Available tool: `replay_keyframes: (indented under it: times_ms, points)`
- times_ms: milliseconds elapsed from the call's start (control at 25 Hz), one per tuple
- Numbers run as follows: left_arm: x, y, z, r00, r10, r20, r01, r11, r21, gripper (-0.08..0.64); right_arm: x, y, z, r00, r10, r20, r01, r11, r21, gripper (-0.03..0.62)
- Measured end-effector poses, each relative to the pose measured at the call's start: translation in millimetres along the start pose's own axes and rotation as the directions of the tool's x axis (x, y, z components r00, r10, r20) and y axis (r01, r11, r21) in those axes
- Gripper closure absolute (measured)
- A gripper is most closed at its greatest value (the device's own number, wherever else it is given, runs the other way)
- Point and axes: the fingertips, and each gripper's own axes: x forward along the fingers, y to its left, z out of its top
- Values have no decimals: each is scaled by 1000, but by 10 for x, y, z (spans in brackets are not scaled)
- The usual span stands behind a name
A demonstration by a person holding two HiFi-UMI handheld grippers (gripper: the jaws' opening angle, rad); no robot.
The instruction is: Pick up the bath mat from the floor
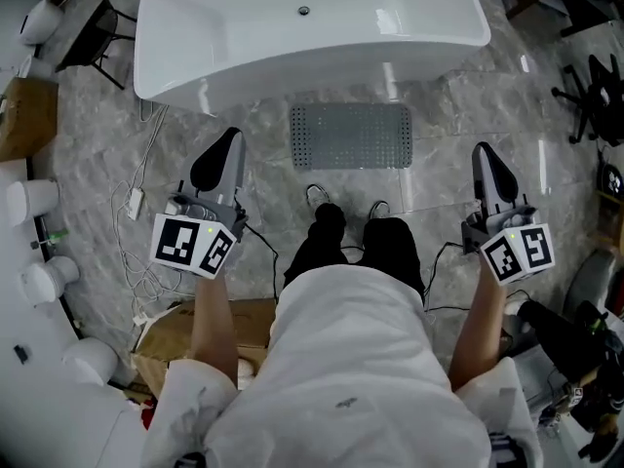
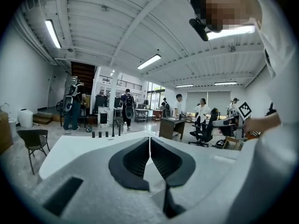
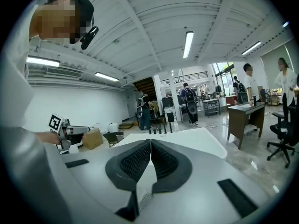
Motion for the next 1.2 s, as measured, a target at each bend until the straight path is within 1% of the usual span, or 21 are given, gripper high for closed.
replay_keyframes:
  times_ms: [160, 280, 400, 560, 720, 800, 920, 1080, 1200]
  points:
    - [219, 178, -166, 998, -38, -42, 37, 999, -8, 541, 175, -114, -24, 999, -49, -16, 49, 999, -12, 583]
    - [366, 165, -336, 996, -53, -69, 52, 998, -22, 540, 279, -231, -128, 996, -66, -60, 64, 998, -29, 583]
    - [487, 60, -594, 994, -57, -94, 52, 997, -50, 540, 334, -387, -330, 993, -67, -99, 64, 997, -40, 583]
    - [692, -112, -1010, 988, -46, -145, 35, 997, -74, 540, 458, -715, -708, 989, -45, -138, 43, 999, -20, 583]
    - [892, -184, -1458, 977, -23, -213, 2, 996, -94, 540, 646, -1082, -1210, 981, -24, -195, 23, 1000, -4, 583]
    - [1032, -164, -1687, 972, -1, -235, -30, 991, -129, 540, 754, -1267, -1496, 971, -13, -238, 13, 1000, 0, 583]
    - [1226, -176, -2052, 966, 48, -255, -97, 978, -182, 540, 861, -1579, -1966, 952, -7, -305, 8, 1000, 4, 583]
    - [1468, -132, -2728, 948, 92, -303, -157, 968, -197, 540, 1016, -1996, -2682, 927, -11, -375, 16, 1000, 9, 583]
    - [1593, -22, -3300, 933, 101, -346, -178, 964, -197, 540, 1158, -2233, -3252, 905, -8, -426, 12, 1000, 8, 583]
